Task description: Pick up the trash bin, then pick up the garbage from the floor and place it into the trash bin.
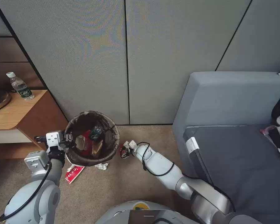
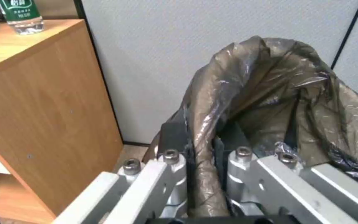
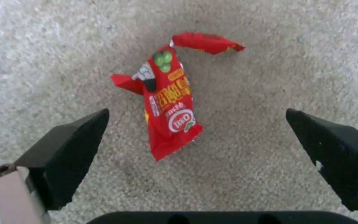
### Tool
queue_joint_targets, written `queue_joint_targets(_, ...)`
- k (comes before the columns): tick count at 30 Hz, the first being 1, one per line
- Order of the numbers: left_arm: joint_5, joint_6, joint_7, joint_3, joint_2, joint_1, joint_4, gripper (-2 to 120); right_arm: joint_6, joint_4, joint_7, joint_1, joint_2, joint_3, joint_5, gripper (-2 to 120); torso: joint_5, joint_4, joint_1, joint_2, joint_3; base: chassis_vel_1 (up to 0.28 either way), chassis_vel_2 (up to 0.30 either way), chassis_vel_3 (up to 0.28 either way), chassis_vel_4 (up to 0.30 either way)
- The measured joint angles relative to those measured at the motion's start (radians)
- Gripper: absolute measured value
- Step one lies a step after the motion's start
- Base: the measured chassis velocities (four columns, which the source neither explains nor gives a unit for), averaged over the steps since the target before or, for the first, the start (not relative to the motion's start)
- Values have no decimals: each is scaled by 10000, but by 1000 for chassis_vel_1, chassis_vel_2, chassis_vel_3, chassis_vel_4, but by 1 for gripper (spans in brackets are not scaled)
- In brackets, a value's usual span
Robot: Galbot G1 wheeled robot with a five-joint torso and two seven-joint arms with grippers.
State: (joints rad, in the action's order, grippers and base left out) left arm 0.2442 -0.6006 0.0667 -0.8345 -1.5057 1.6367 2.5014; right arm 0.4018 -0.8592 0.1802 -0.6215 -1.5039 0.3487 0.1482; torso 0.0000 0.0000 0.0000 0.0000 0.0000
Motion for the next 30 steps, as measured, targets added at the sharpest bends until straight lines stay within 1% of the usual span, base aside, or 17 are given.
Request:
queue_joint_targets(14,-8,3,16,17,-25,21,-5,7,-94,1049,-86,147,-611,-230,-340,100,-1,1,0,0,0,0,0,0,0)
queue_joint_targets(21,-4,2,21,15,-6,-9,-9,7,-158,1130,-70,173,-651,-282,-368,100,-1,0,0,0,0,0,0,0,0)
queue_joint_targets(23,-6,2,22,26,-6,-17,-10,7,-162,1127,-69,174,-668,-285,-368,96,0,0,0,0,0,0,0,0,0)
queue_joint_targets(24,-7,2,23,27,-5,-20,-11,7,-163,1125,-68,173,-683,-285,-368,92,0,0,0,0,0,0,0,0,0)
queue_joint_targets(26,-7,2,24,27,-5,-20,-12,7,-163,1125,-67,173,-692,-285,-368,91,-1,0,0,0,0,0,0,0,0)
queue_joint_targets(27,-7,2,24,26,-3,-19,-13,7,-164,1133,-66,173,-714,-287,-367,84,0,0,0,0,0,0,0,0,0)
queue_joint_targets(29,-7,1,26,20,13,-11,-13,7,-173,1166,-58,169,-744,-288,-361,75,0,0,0,0,0,0,0,0,0)
queue_joint_targets(30,-7,1,26,20,13,-11,-13,7,-173,1166,-58,169,-744,-288,-361,75,0,0,0,0,0,0,0,0,0)
